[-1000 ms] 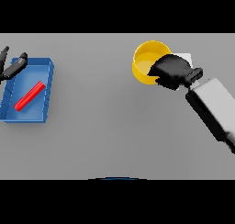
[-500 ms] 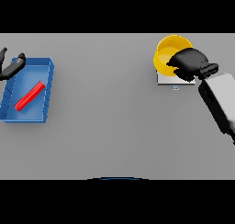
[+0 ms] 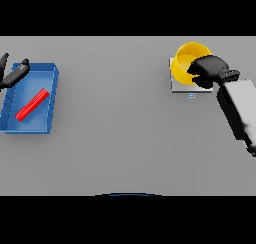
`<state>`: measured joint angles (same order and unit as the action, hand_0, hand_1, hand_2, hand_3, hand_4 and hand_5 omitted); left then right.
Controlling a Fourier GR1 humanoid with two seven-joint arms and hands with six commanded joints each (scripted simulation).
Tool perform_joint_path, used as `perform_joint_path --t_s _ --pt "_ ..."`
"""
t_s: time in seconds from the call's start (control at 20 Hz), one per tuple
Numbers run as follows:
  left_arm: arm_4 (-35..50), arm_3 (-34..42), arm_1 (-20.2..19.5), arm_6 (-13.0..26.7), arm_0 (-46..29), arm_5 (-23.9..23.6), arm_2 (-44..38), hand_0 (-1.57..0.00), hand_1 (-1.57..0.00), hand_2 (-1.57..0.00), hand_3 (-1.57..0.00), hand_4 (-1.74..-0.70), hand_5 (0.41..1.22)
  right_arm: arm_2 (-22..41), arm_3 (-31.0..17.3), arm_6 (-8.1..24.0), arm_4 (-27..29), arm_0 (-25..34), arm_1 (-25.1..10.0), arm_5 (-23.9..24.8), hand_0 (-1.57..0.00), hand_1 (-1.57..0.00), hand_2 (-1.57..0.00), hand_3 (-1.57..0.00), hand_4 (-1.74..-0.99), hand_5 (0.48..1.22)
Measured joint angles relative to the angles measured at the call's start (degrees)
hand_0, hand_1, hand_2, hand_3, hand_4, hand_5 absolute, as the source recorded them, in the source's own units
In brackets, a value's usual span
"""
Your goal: Pick up the red beaker and tilt it to pour out 1 green nut into yellow bowl. Pick up the yellow bowl and place it on the metallic measuring scale.
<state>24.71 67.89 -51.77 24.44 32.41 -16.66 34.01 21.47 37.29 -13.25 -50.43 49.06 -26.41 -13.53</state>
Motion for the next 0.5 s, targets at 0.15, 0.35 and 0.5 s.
perform_joint_path --t_s 0.15,0.35,0.5 --pt "0.0 -0.9 -0.1 -0.5 -0.2 0.5 -0.1 0.00 0.00 0.00 0.00 -0.73 0.713 -0.7 -2.8 -1.0 -0.2 1.2 0.3 -0.5 -1.40 -1.57 -1.37 -1.43 -1.741 1.221" --pt "0.0 -0.5 0.3 -0.2 -0.1 0.1 0.1 0.00 0.00 0.00 0.00 -0.73 0.723 -1.9 -2.5 -1.4 0.2 0.8 0.2 -1.9 -0.90 -1.15 -1.19 -0.94 -1.660 1.143" --pt "0.0 -1.9 0.9 -1.2 0.3 1.0 0.0 0.00 0.00 0.00 0.00 -0.73 0.723 -2.2 -2.2 -0.3 0.9 0.2 0.0 -3.6 -0.46 -0.70 -0.80 -0.67 -1.563 0.971"
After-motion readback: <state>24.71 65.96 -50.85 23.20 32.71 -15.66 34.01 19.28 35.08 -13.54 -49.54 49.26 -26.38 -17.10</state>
